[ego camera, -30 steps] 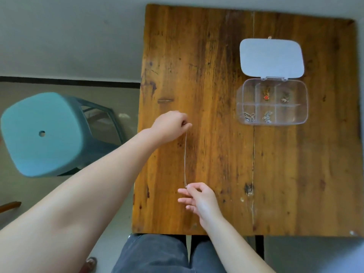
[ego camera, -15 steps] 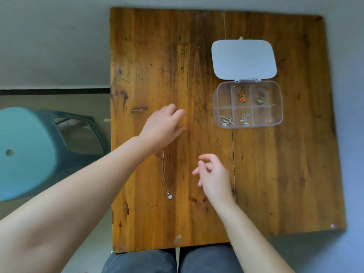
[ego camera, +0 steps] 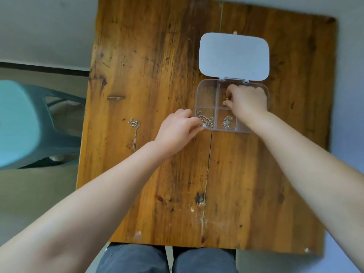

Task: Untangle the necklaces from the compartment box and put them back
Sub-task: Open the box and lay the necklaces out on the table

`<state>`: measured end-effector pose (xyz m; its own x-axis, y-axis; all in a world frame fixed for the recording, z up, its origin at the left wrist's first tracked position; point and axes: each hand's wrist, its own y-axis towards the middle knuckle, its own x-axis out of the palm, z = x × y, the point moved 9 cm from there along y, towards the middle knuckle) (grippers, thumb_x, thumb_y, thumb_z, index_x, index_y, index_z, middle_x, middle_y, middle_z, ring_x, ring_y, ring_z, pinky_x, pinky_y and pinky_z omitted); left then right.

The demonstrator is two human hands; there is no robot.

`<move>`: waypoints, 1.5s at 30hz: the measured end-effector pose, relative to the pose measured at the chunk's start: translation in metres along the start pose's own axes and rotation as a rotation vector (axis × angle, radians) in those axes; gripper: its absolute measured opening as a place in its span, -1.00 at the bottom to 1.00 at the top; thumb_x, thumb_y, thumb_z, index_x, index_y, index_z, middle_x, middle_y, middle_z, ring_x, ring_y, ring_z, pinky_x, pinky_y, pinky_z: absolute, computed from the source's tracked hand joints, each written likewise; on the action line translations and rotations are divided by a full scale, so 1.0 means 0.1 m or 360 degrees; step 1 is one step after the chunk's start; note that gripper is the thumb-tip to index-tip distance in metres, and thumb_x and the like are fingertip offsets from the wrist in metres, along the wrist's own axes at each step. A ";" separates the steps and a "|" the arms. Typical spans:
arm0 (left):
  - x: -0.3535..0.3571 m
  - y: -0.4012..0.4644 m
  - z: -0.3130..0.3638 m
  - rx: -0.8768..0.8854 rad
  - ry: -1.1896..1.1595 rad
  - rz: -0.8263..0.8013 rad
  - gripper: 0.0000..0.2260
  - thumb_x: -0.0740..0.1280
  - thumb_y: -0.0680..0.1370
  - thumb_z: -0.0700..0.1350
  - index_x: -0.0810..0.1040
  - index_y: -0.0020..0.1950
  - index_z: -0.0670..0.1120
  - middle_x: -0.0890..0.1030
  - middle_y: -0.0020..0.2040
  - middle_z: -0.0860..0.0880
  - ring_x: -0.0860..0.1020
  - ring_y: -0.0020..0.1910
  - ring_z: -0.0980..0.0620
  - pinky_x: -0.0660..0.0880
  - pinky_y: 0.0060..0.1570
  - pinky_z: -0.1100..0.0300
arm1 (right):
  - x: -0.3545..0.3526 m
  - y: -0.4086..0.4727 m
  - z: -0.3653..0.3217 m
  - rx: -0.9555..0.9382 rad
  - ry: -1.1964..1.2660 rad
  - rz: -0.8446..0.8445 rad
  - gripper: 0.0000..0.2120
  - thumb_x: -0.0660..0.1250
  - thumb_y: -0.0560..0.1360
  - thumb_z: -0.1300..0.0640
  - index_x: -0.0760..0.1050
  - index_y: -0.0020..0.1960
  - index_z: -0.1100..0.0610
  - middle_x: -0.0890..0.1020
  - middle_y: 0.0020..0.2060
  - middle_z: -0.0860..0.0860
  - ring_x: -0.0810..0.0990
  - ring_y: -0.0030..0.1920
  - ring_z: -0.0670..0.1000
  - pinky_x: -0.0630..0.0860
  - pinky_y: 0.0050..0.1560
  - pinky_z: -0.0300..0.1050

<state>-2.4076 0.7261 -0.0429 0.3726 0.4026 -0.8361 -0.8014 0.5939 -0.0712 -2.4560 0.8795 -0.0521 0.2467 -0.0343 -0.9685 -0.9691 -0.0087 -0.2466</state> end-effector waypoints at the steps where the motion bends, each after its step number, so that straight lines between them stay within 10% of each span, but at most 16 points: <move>1: 0.00 -0.01 0.01 0.0008 0.0003 0.0020 -0.84 0.33 0.55 -0.08 0.63 0.01 -0.13 0.55 -0.20 -0.14 0.48 -0.18 -0.14 0.43 -0.30 0.04 | 0.00 0.01 -0.01 -0.0017 -0.0016 0.0001 -0.77 0.30 0.53 0.03 0.50 0.06 0.18 0.65 -0.13 0.16 0.59 -0.12 0.23 0.36 -0.14 -0.01; 10: -0.16 0.01 0.07 -0.0113 -0.0005 0.0106 -0.68 0.33 0.53 -0.03 0.51 0.25 -0.09 0.54 -0.03 -0.13 0.49 -0.03 -0.12 0.44 -0.12 0.05 | -0.39 -0.23 0.01 0.0010 0.0740 -0.0046 -0.80 0.25 0.53 0.20 0.58 0.10 0.13 0.65 0.01 0.04 0.57 -0.02 0.02 0.46 -0.06 -0.18; 15: -0.30 0.25 0.39 -0.0121 -0.0808 -0.0100 -0.66 0.28 0.56 -0.10 0.41 0.34 -0.06 0.36 0.44 -0.05 0.27 0.43 0.03 0.26 0.35 0.18 | -0.78 -0.65 -0.35 -0.0173 0.1561 -0.0238 -0.91 0.33 0.51 0.16 0.52 0.01 0.04 0.64 -0.18 -0.09 0.64 -0.17 -0.15 0.54 -0.23 -0.38; 19: -0.39 0.14 0.30 -0.0238 -0.1215 -0.0453 -0.73 0.16 0.63 -0.05 0.56 -0.20 -0.02 0.61 -0.29 0.23 0.53 -0.24 0.31 0.40 -0.12 0.43 | -0.79 -0.89 -0.41 0.0049 0.2427 -0.0270 -0.91 0.28 0.54 0.24 0.52 -0.03 0.08 0.70 -0.24 0.02 0.66 -0.25 -0.04 0.56 -0.32 -0.27; 24: -0.42 -0.31 -0.14 -0.0322 -0.1764 -0.1135 -0.69 0.14 0.63 -0.02 0.51 -0.24 -0.08 0.49 -0.33 0.02 0.49 -0.23 0.03 0.42 0.18 -0.01 | -0.43 -1.22 -0.66 0.0393 0.3311 -0.0283 -0.80 0.28 0.47 0.35 0.58 -0.12 0.08 0.67 -0.27 0.01 0.60 -0.31 -0.11 0.51 -0.39 -0.32; 28: -0.40 -0.41 -0.65 -0.0559 -0.1752 -0.1106 -0.67 0.17 0.62 0.01 0.40 -0.32 -0.04 0.32 -0.39 0.05 0.32 -0.38 0.05 0.50 0.09 0.04 | -0.09 -1.48 -1.00 0.0627 0.3696 -0.0267 -0.90 0.37 0.40 0.24 0.65 -0.15 0.13 0.66 -0.25 0.02 0.60 -0.29 -0.12 0.55 -0.34 -0.35; 36: -0.15 -0.18 -0.79 -0.0253 -0.0475 -0.0953 -0.67 0.29 0.54 0.10 0.44 -0.34 -0.07 0.41 -0.40 0.05 0.38 -0.40 0.08 0.32 -0.40 0.24 | 0.91 -2.11 -1.60 0.1261 0.2580 -0.0347 -0.90 0.33 0.52 0.26 0.58 -0.04 0.11 0.65 -0.29 0.03 0.58 -0.34 -0.09 0.54 -0.30 -0.27; 45: 0.05 -0.23 -0.51 0.0549 0.0379 -0.0801 -0.74 0.31 0.52 0.10 0.41 -0.24 -0.03 0.45 -0.19 0.02 0.36 -0.12 0.00 0.30 0.01 0.02 | 1.10 -2.17 -1.71 0.1019 0.1504 -0.0272 -0.94 0.28 0.55 0.16 0.50 -0.02 0.03 0.54 -0.08 -0.10 0.55 -0.17 -0.16 0.45 -0.23 -0.41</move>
<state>-2.4108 0.6793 -0.0733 0.5172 -0.1246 -0.8468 -0.3453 0.8749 -0.3396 -2.2189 0.7064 -0.0989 0.0142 -0.8185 -0.5743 -0.6786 0.4140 -0.6068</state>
